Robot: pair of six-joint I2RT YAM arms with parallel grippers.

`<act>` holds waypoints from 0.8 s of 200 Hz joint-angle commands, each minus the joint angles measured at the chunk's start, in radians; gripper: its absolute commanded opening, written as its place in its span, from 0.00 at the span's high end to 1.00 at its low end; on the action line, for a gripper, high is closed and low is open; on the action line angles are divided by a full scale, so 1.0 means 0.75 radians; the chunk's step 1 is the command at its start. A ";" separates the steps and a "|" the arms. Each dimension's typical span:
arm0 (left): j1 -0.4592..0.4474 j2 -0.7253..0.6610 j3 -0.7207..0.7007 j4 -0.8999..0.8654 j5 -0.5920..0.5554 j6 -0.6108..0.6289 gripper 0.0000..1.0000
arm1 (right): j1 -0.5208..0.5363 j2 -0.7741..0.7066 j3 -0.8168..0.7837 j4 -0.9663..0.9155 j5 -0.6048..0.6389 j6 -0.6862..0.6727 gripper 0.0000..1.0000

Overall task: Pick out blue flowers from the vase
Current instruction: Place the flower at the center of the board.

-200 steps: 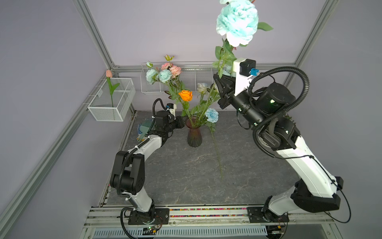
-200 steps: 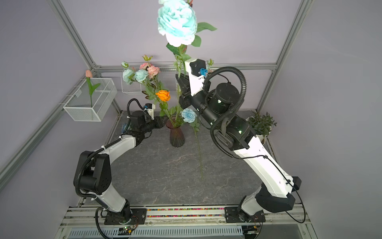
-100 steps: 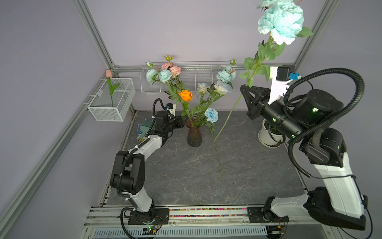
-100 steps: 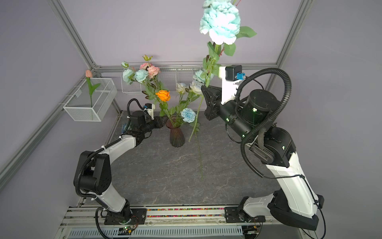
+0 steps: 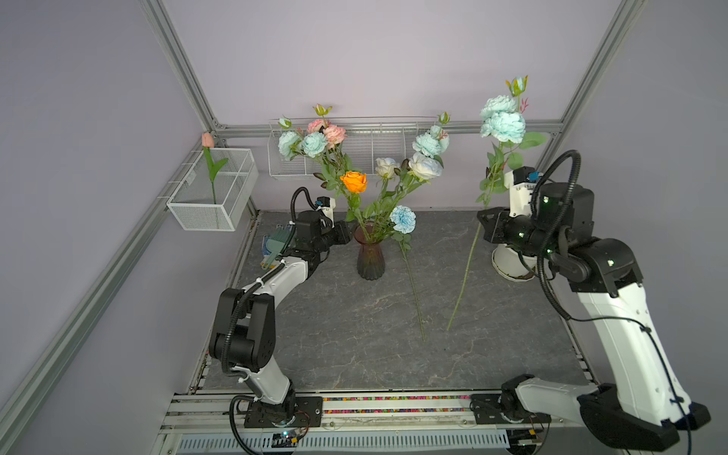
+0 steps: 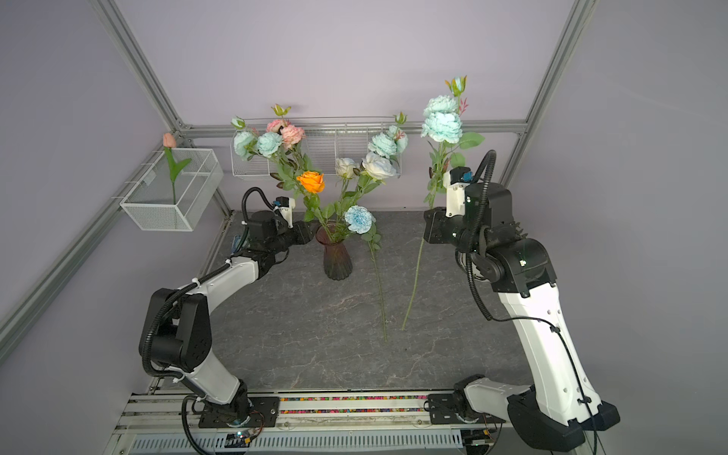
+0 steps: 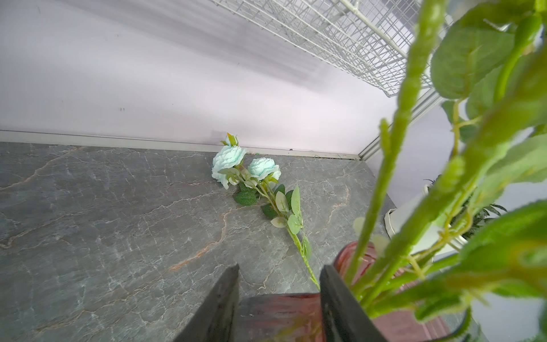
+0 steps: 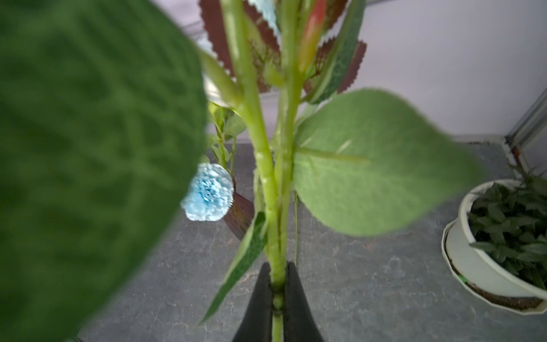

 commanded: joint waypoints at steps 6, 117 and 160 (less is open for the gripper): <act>-0.006 -0.046 -0.015 -0.017 -0.022 0.016 0.53 | -0.097 0.046 -0.129 0.021 -0.204 0.032 0.93; -0.006 -0.051 -0.021 -0.032 -0.026 0.026 0.53 | -0.235 0.499 -0.336 0.243 -0.410 -0.061 0.93; -0.006 -0.051 -0.007 -0.076 -0.014 0.066 0.53 | -0.224 0.739 -0.205 0.240 -0.466 -0.148 0.93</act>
